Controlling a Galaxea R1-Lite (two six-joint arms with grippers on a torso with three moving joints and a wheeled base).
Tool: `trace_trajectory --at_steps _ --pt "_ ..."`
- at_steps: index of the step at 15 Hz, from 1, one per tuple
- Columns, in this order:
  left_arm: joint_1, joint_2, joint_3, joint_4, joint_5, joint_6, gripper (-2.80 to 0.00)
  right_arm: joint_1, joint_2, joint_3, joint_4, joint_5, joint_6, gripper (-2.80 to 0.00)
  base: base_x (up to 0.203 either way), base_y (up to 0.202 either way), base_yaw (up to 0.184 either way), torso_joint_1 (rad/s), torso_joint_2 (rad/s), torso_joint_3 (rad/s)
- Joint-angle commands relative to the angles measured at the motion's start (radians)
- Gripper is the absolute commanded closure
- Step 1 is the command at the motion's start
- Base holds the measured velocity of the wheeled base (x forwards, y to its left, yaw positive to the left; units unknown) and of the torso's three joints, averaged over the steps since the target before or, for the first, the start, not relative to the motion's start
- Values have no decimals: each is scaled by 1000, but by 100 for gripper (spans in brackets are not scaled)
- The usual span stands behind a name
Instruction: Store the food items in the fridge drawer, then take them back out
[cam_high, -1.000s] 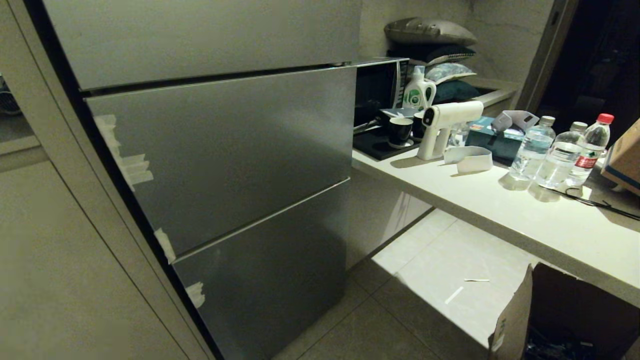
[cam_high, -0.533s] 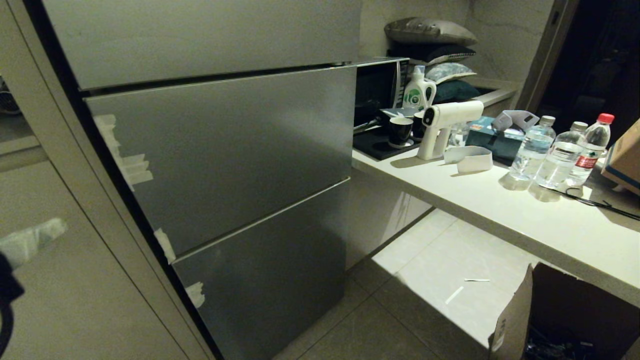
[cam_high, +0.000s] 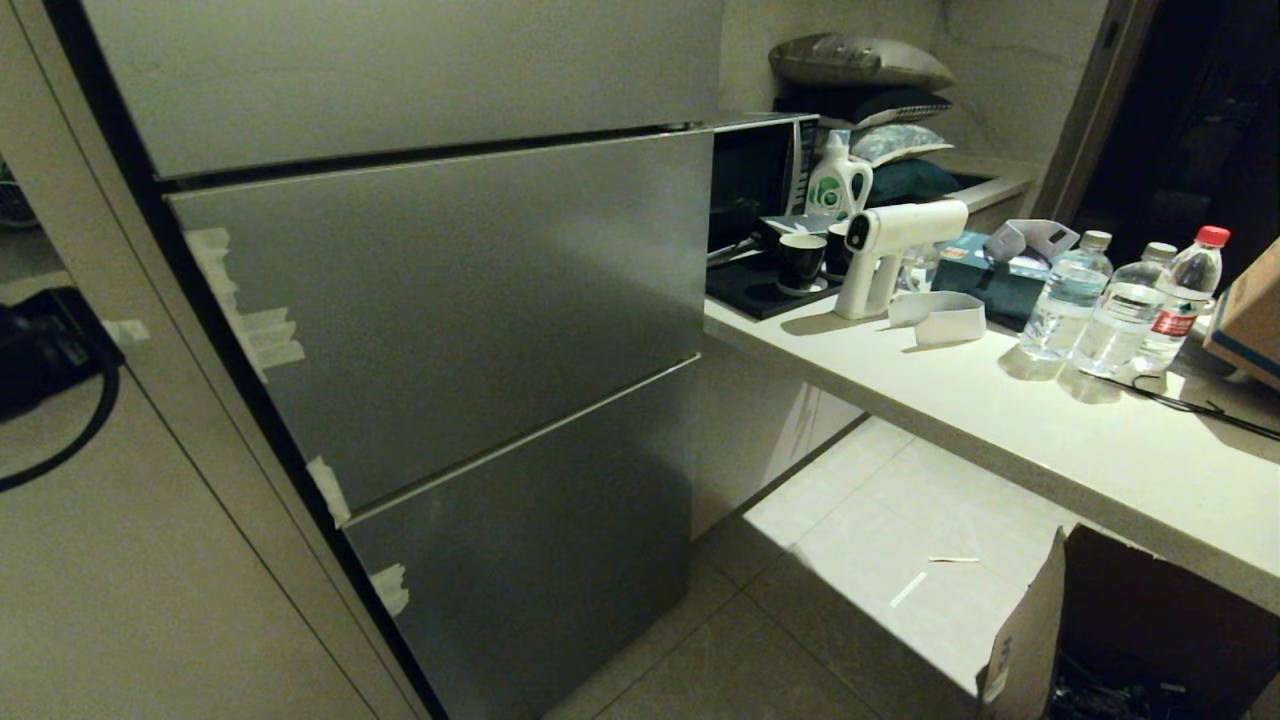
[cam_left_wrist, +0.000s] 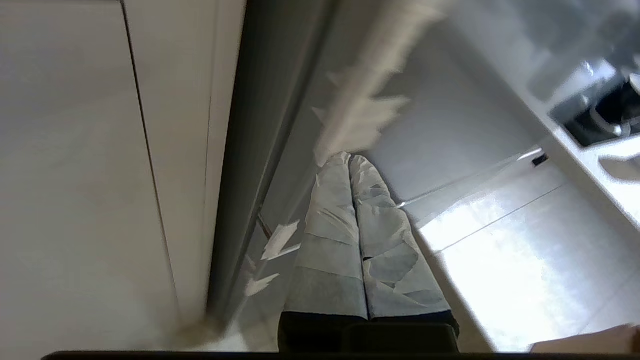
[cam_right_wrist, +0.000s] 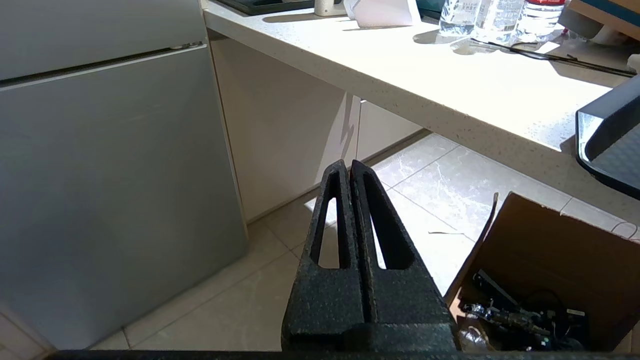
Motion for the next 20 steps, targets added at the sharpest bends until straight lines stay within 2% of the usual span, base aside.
trace_trajectory --at_steps 1,3,5,6,10,15,20 --pt "-2 78 -33 -2 -21 -108 0 -1 0 29 -1 -1 -1 0 0 0 0 0 0 0" --pt "-6 131 -62 -2 -35 -182 0 0 0 29 -1 -1 1 0 0 0 0 0 0 0" --pt "-6 194 -116 -3 -37 -285 0 0 0 31 -1 -1 1 0 0 0 0 0 0 0" --pt "-6 213 -132 -5 -37 -310 0 0 0 31 -1 0 2 0 0 0 0 0 0 0" --pt "3 258 -136 -126 -31 -313 0 -1 0 31 -1 0 2 0 0 0 0 0 0 0" --pt "0 273 -173 -129 -34 -361 0 0 0 31 -1 0 2 0 0 0 0 0 0 0" --pt "-19 275 -161 -178 -41 -365 0 0 0 31 -1 0 2 0 0 0 0 0 0 0"
